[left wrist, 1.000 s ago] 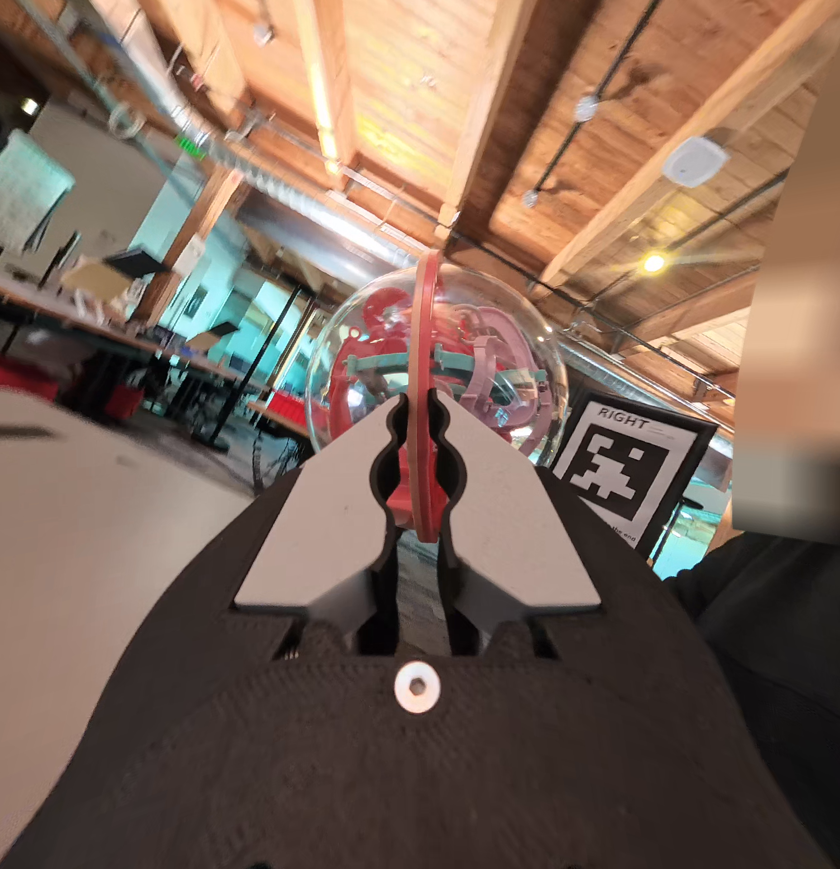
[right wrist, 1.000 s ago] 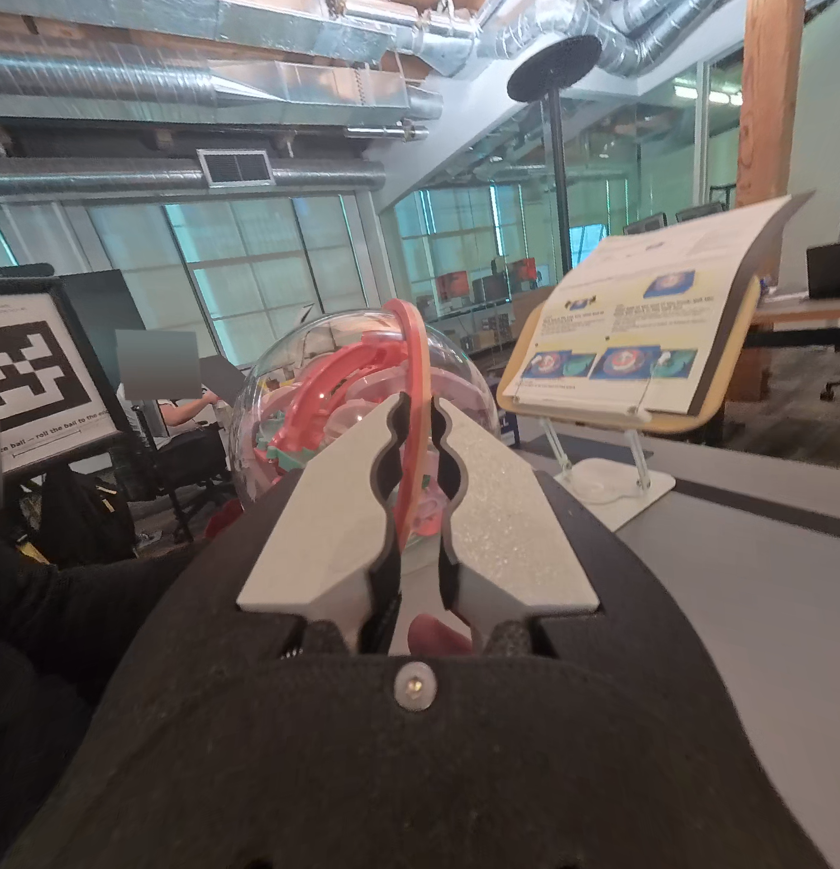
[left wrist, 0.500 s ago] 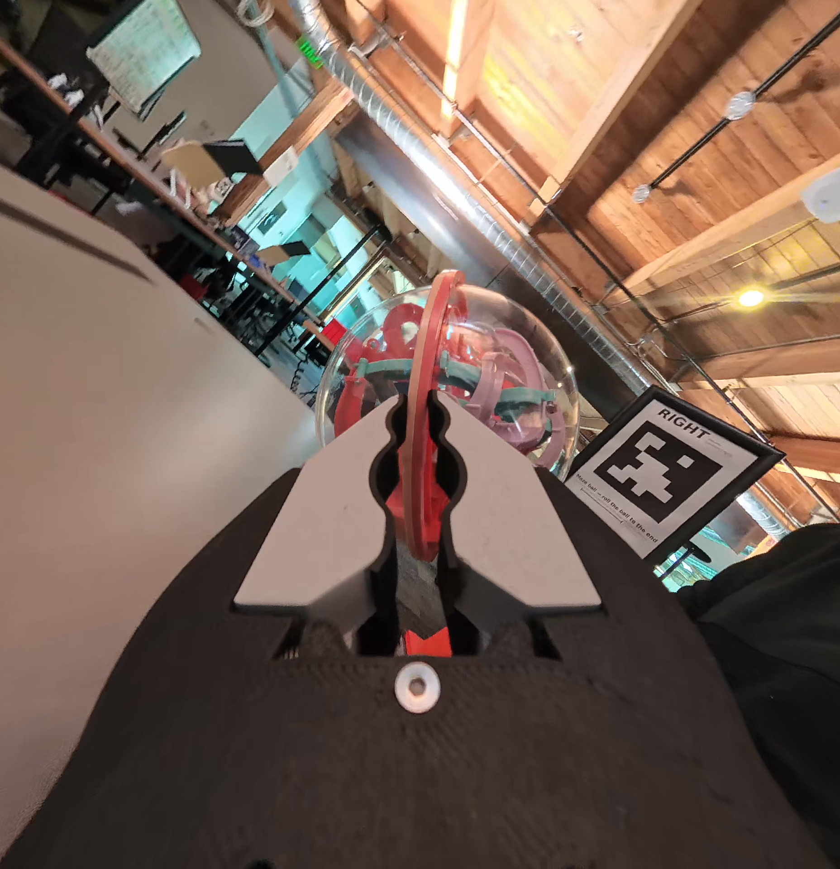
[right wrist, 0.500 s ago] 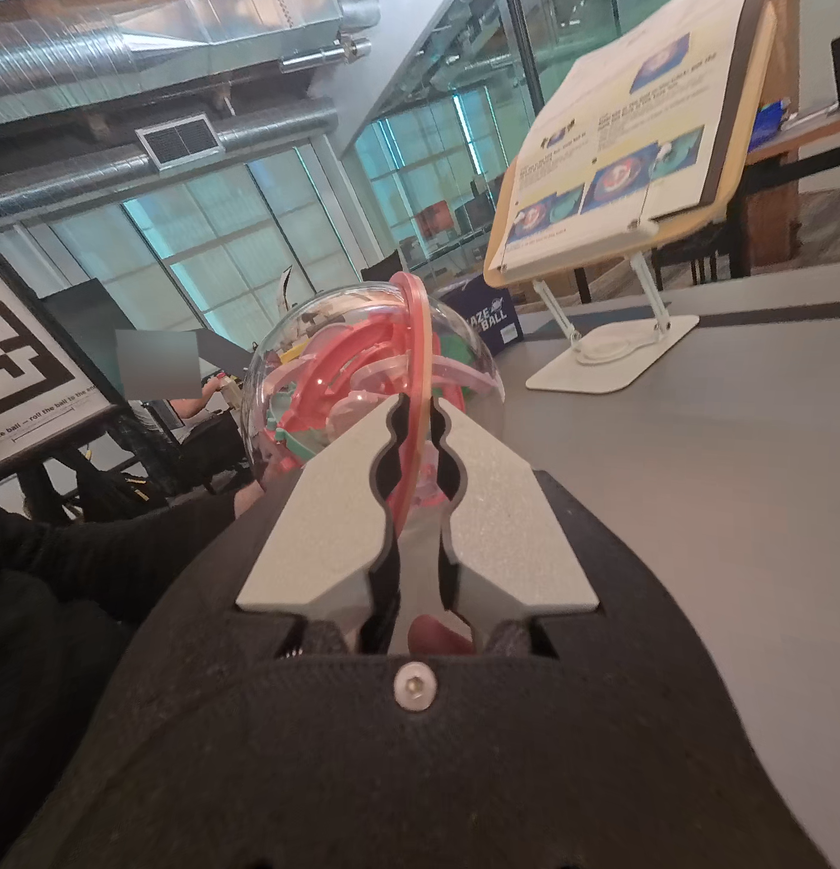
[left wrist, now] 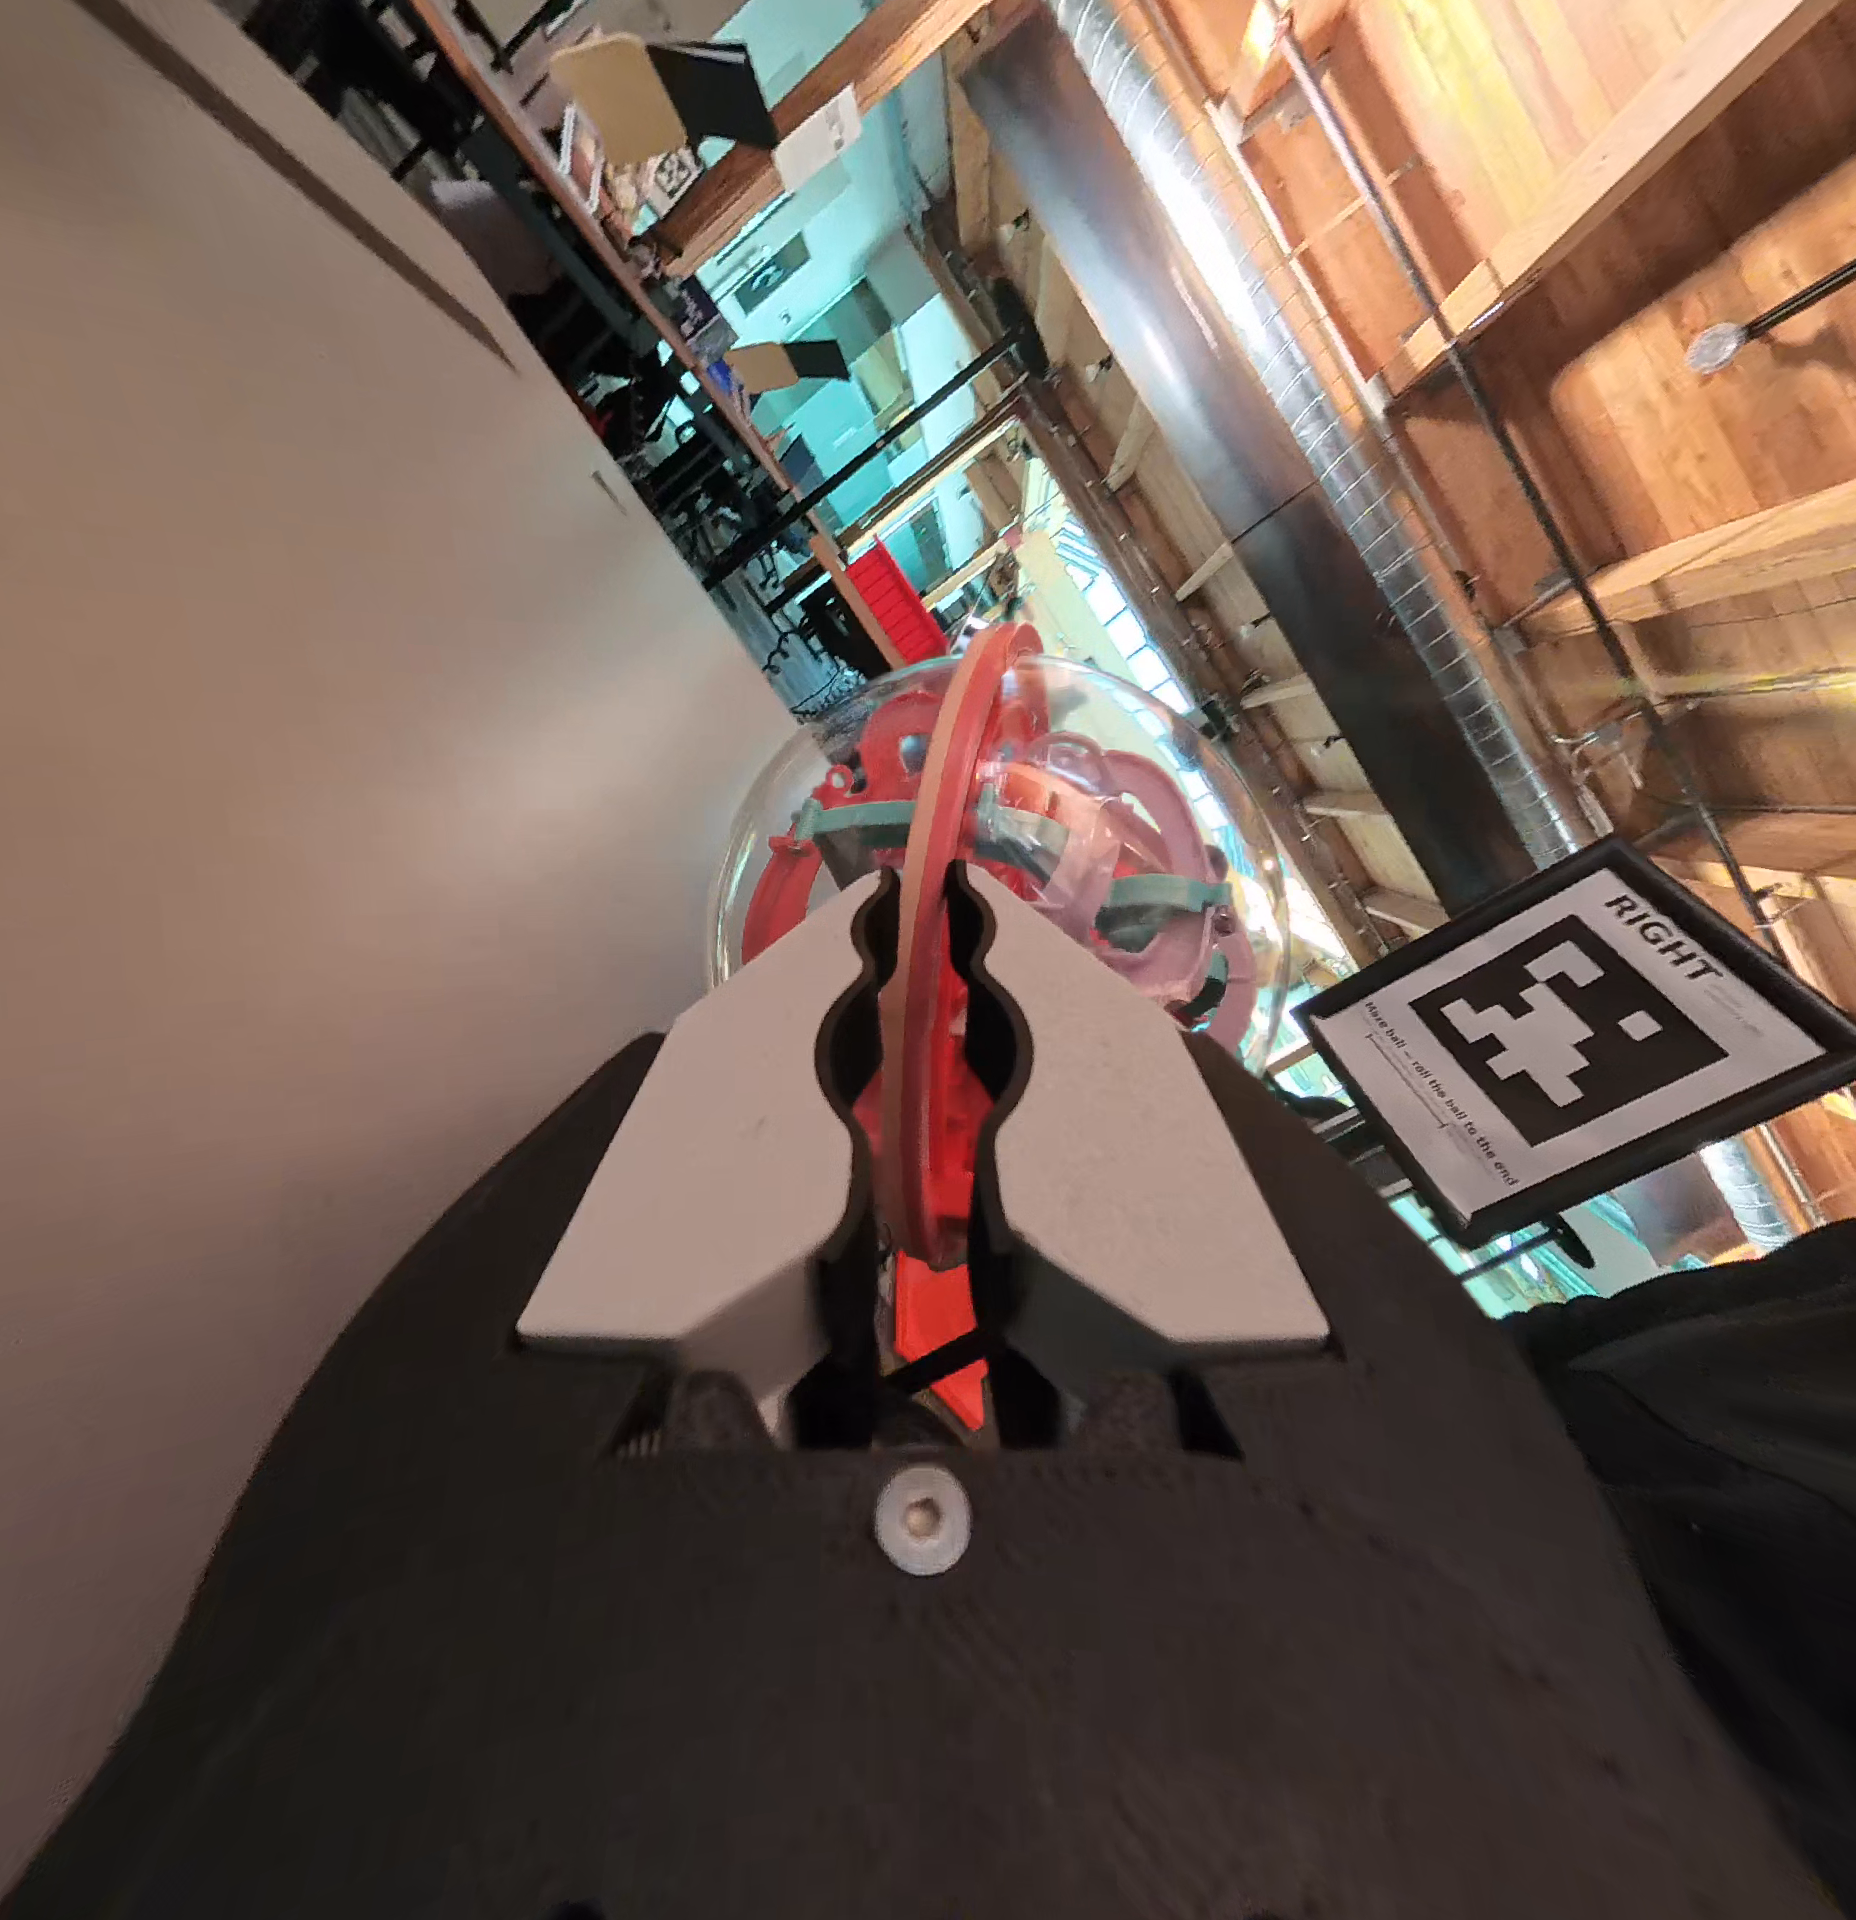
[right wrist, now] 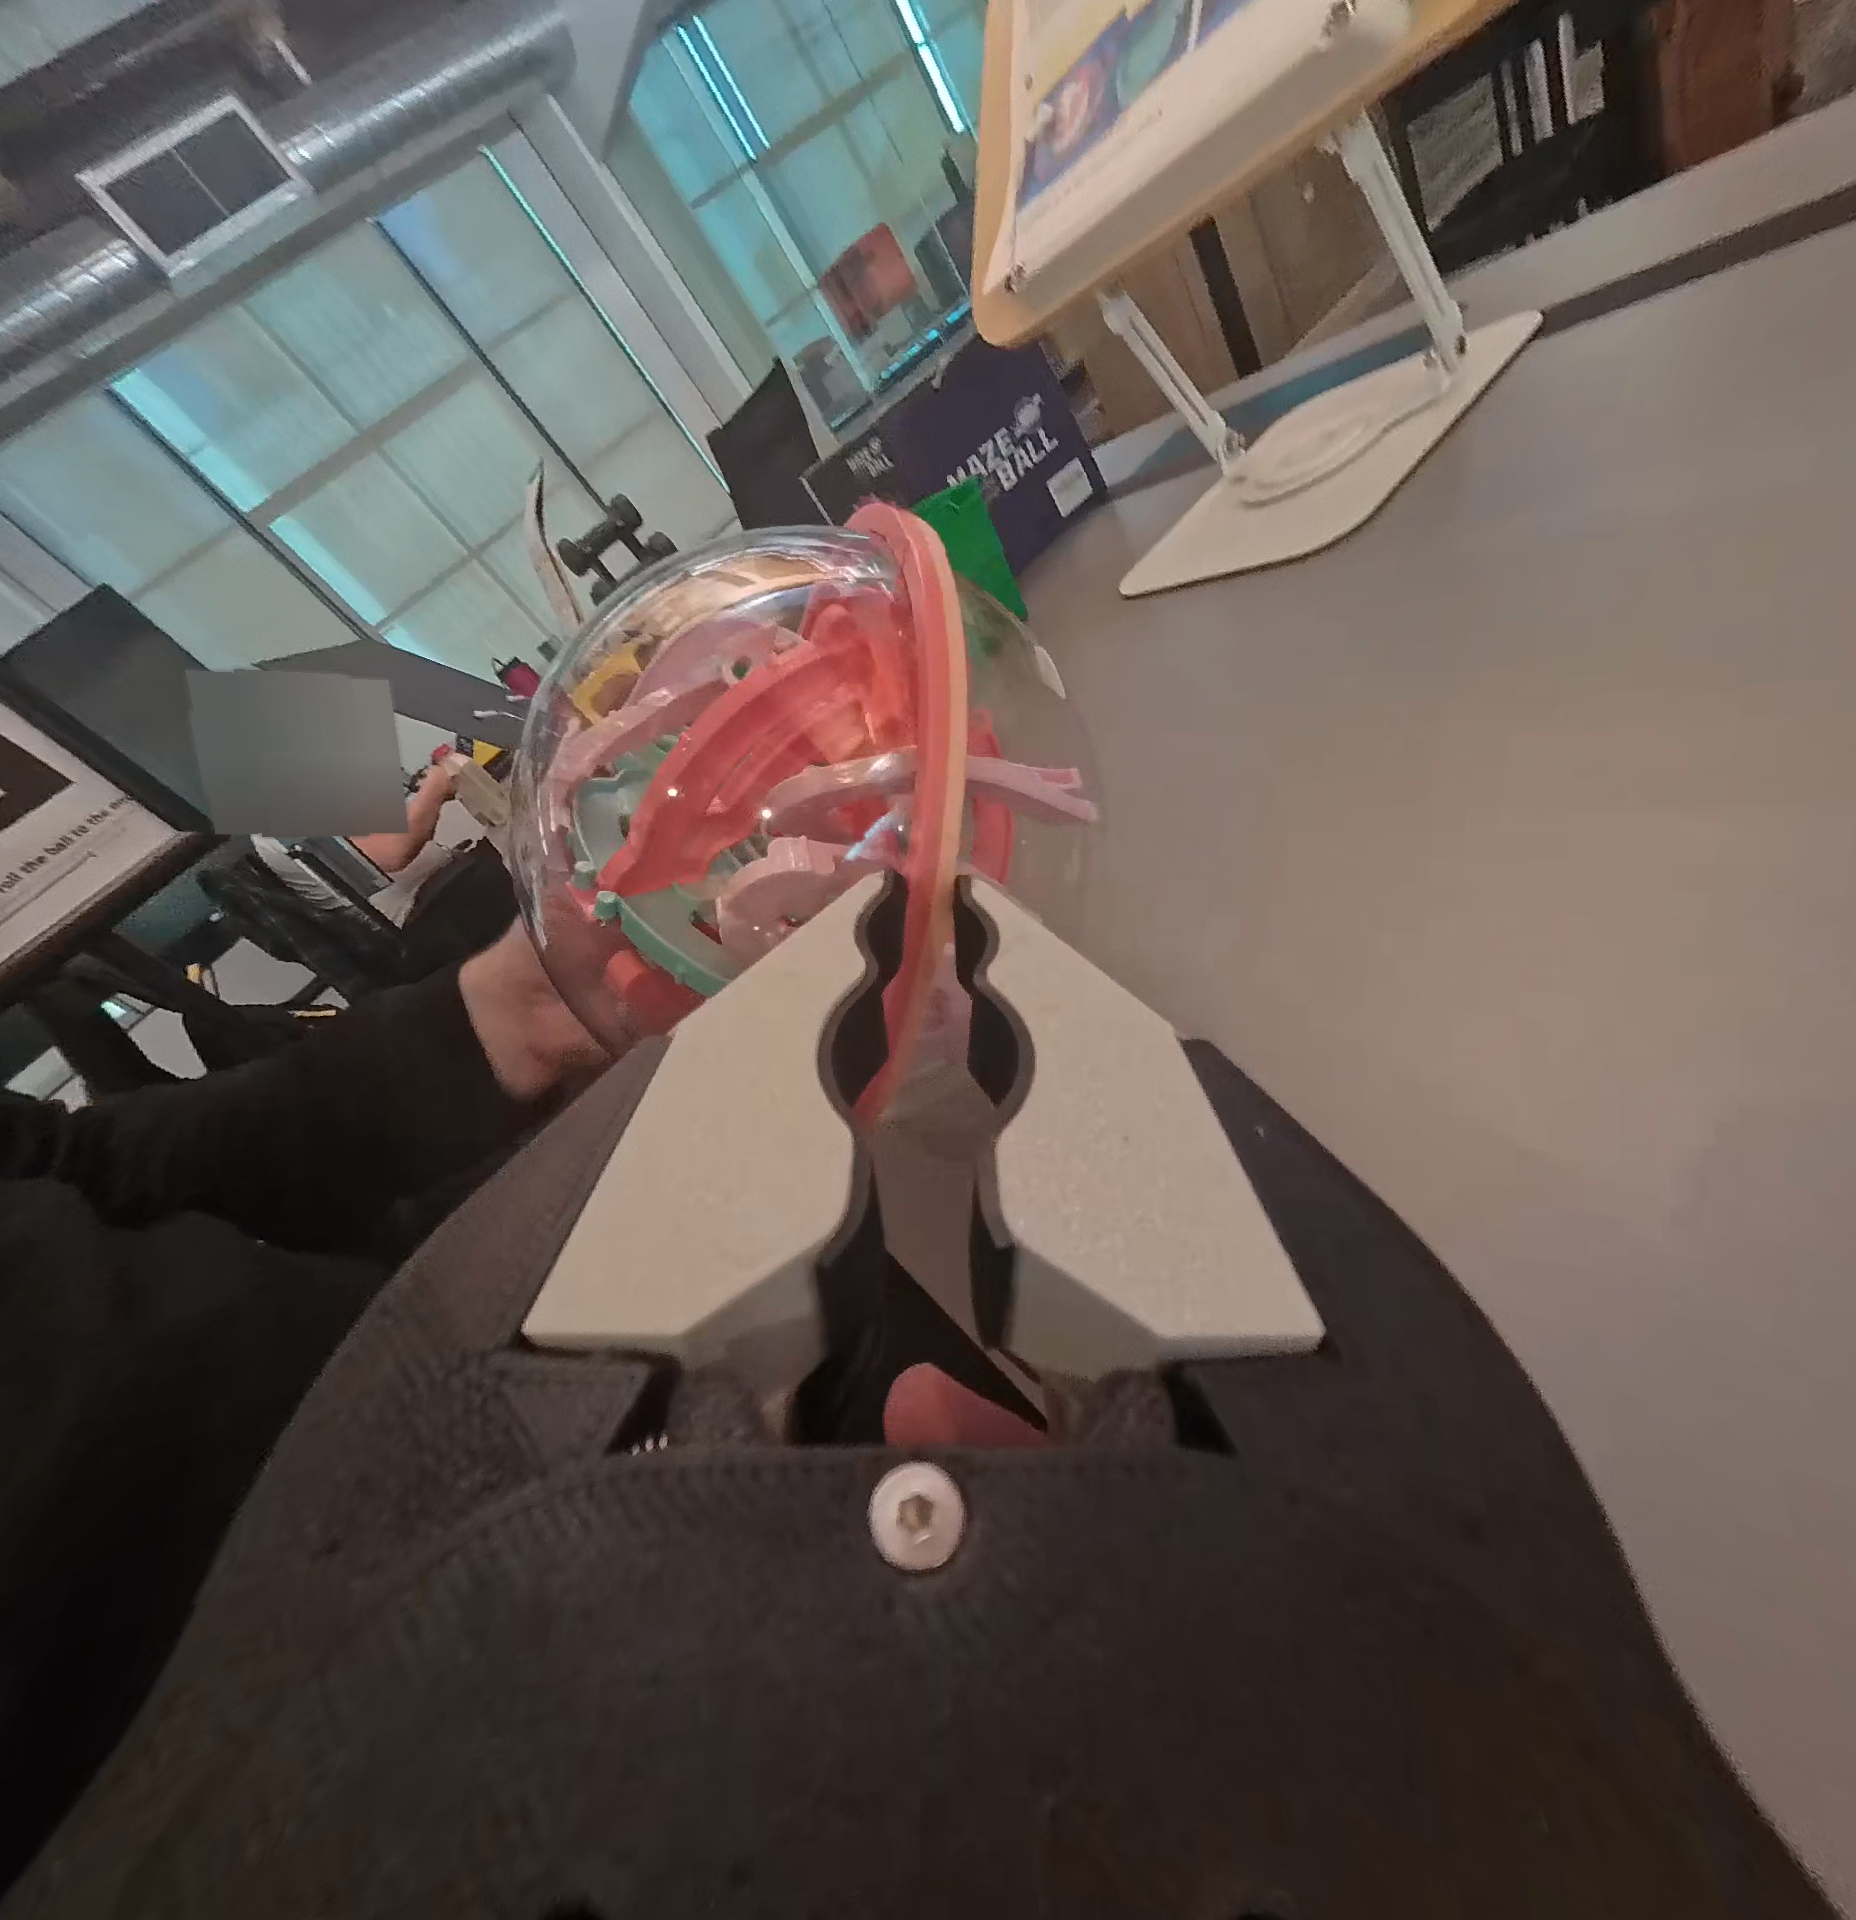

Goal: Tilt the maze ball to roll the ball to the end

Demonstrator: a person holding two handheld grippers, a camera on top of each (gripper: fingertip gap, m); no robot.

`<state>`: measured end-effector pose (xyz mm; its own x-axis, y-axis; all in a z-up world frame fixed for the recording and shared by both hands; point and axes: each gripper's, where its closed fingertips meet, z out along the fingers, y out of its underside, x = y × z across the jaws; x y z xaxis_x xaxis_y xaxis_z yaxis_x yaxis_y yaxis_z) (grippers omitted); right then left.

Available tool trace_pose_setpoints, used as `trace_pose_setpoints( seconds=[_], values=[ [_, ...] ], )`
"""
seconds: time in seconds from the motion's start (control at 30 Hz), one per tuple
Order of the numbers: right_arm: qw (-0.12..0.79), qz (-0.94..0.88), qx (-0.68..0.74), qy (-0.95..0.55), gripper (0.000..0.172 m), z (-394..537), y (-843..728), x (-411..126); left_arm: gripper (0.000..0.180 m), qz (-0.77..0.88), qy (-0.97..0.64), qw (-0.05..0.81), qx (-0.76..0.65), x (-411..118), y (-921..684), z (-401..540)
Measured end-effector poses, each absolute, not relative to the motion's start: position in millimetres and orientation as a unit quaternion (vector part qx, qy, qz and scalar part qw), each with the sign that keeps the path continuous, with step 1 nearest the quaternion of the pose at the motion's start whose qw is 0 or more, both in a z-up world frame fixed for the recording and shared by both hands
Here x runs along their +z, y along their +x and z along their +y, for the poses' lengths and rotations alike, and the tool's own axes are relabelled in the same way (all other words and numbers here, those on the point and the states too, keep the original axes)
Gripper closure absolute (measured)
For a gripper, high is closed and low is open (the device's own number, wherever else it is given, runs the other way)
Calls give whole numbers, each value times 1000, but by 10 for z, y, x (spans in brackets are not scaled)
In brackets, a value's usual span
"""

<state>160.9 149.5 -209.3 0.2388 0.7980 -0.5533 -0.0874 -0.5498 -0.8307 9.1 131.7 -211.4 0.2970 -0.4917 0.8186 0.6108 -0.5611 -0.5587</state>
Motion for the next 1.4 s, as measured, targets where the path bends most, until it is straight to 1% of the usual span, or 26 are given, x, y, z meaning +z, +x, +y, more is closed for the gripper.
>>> trace_pose_setpoints(
  seconds=[0.43, 0.73, 0.8, 0.83, 0.87, 0.9, 1.0, 1.07, 1.17, 1.33, 1.37, 1.4],
  values=[
    [349, -299, 533, -711, 164, 1421, 1544, -2439, 173, -60, -669, 452, -587, -2257, 27, 1372],
    [318, -344, 542, -698, 162, 1328, 1539, -2501, 173, -27, -679, 446, -582, -2200, 50, 1398],
    [321, -357, 537, -694, 158, 1329, 1551, -2483, 173, -21, -678, 444, -586, -2192, 66, 1398],
    [330, -359, 537, -688, 150, 1356, 1560, -2438, 173, -17, -676, 444, -588, -2186, 75, 1395],
    [340, -359, 537, -683, 139, 1399, 1567, -2377, 173, -13, -676, 444, -587, -2179, 83, 1397],
    [348, -364, 534, -679, 135, 1445, 1571, -2323, 173, -8, -677, 444, -586, -2173, 91, 1402],
    [359, -385, 531, -663, 135, 1591, 1530, -2153, 173, 7, -678, 443, -586, -2141, 134, 1414],
    [347, -399, 539, -655, 138, 1681, 1474, -2083, 173, 17, -678, 441, -588, -2119, 161, 1422],
    [293, -410, 578, -642, 140, 1749, 1414, -2081, 173, 24, -677, 440, -589, -2099, 183, 1440],
    [267, -421, 597, -628, 162, 1755, 1413, -2101, 173, 28, -676, 440, -590, -2086, 189, 1463],
    [267, -424, 597, -626, 172, 1743, 1423, -2111, 173, 29, -676, 439, -591, -2084, 191, 1467],
    [269, -425, 596, -626, 172, 1731, 1430, -2120, 173, 30, -675, 438, -593, -2079, 194, 1471]
  ],
)
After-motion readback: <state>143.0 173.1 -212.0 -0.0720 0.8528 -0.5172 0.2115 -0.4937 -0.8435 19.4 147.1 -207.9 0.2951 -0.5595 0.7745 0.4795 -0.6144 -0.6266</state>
